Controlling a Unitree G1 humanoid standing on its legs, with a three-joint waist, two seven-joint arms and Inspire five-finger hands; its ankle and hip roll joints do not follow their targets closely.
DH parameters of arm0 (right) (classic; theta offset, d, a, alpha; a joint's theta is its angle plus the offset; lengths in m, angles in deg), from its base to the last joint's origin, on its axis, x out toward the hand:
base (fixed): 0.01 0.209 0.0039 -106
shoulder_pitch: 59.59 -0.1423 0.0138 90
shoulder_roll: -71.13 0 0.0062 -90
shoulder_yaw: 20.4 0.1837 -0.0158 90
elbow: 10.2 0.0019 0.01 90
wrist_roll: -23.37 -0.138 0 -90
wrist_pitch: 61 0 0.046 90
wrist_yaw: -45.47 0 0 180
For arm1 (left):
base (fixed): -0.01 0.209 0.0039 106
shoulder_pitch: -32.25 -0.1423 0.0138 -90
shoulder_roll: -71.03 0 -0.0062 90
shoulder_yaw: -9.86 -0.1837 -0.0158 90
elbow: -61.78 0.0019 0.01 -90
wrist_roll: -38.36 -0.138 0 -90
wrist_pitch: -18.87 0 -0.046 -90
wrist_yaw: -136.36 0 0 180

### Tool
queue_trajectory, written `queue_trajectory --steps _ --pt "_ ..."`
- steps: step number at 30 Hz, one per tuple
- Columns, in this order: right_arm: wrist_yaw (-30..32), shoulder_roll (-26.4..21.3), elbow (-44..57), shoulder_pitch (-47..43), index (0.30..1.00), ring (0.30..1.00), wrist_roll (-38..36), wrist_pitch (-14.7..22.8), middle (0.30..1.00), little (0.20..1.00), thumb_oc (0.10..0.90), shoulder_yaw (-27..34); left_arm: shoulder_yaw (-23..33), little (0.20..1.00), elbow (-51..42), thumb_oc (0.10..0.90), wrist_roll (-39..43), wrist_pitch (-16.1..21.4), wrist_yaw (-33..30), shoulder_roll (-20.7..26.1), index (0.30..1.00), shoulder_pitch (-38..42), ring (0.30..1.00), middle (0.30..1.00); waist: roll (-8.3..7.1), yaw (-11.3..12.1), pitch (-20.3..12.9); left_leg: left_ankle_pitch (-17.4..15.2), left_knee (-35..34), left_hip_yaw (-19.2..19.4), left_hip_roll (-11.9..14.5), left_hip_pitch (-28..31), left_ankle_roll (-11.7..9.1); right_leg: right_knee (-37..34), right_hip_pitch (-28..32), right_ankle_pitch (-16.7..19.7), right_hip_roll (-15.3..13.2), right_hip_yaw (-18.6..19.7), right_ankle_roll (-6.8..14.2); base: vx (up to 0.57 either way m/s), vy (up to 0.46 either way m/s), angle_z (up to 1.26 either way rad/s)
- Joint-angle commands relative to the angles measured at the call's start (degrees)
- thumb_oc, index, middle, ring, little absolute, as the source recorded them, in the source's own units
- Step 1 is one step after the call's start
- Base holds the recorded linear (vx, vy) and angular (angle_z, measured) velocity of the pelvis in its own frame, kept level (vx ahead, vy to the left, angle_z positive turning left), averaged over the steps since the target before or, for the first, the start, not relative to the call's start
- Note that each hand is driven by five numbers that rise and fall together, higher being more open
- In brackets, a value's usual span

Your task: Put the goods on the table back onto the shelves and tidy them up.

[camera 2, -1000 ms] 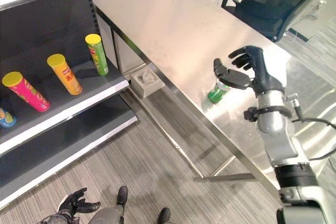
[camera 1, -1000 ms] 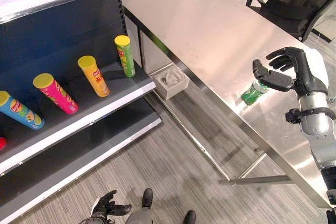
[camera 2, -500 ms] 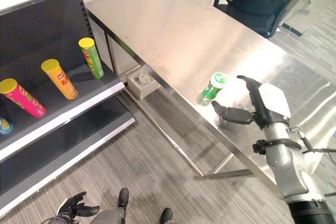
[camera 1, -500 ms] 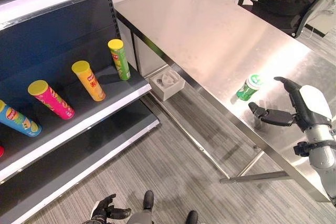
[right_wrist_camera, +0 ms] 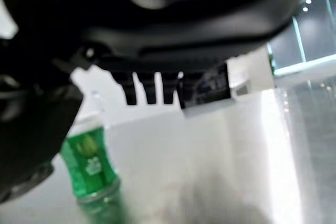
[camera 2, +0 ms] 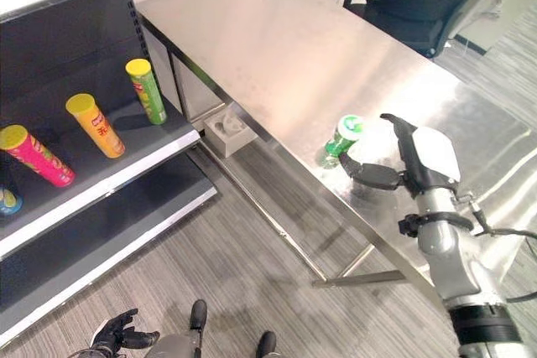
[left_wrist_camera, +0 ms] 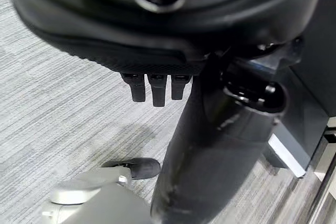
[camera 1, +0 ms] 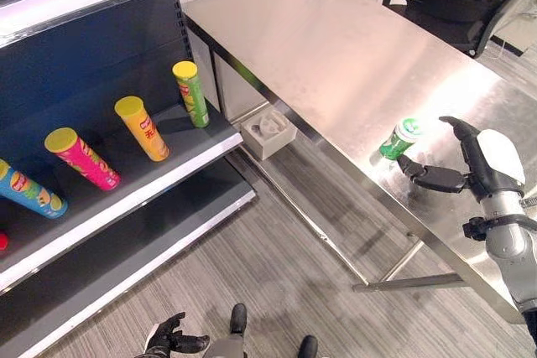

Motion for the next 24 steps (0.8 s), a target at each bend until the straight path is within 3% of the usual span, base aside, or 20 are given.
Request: queue_trajectory --steps 1,11,12,13,24 --pt "5.28 -2.59 0.64 -8.64 0.900 0.900 0.17 0.95 0.900 0.900 0.800 -0.44 -0.66 0.900 1.17 0.800 -1.24 1.81 -0.18 1.55 0.900 1.87 0.900 0.900 -1.45 2.09 -2.83 -7.73 0.20 1.84 3.55 3.48 -3.75 1.55 -1.96 0.35 -6.19 -0.08 5.60 0.00 0.000 0.00" --pt "6.71 -0.21 -4.51 -12.99 0.900 0.900 0.81 -0.16 0.900 0.900 0.800 -4.28 -1.71 0.900 1.27 0.800 -1.27 1.70 -0.44 1.45 0.900 1.73 0.900 0.900 -1.31 3.34 -2.52 -7.65 0.20 0.92 3.32 3.15 -3.69 1.44 -1.69 0.39 -6.34 -0.93 5.57 0.00 0.001 0.01" --pt "7.25 -0.01 -4.71 -13.32 0.627 0.627 1.10 -0.36 0.627 0.627 0.618 -4.37 -1.75 0.900 1.41 0.800 -1.29 1.70 -0.66 1.30 0.900 1.83 0.900 0.900 -1.28 3.38 -2.54 -7.68 0.20 0.92 3.30 3.20 -3.67 1.51 -1.64 0.39 -6.38 -0.99 5.57 0.00 0.000 0.00" --pt "7.32 0.02 -4.81 -13.45 0.300 0.300 1.12 -0.35 0.300 0.300 0.400 -4.46 -1.77 0.900 1.47 0.800 -1.29 1.68 -0.75 1.28 0.900 1.91 0.900 0.900 -1.29 3.39 -2.55 -7.70 0.20 0.89 3.27 3.23 -3.65 1.53 -1.60 0.36 -6.39 -0.99 5.57 0.00 0.000 0.00" --pt "6.66 -0.18 -4.27 -12.82 0.300 0.300 1.06 -0.42 0.300 0.300 0.400 -4.60 -1.69 0.900 1.52 0.800 -1.80 1.23 -0.57 1.48 0.900 1.76 0.900 0.900 -1.39 3.00 -3.03 -8.08 0.20 1.39 3.33 4.17 -3.50 1.55 -1.10 0.22 -6.34 -0.49 5.52 0.00 0.000 0.00"
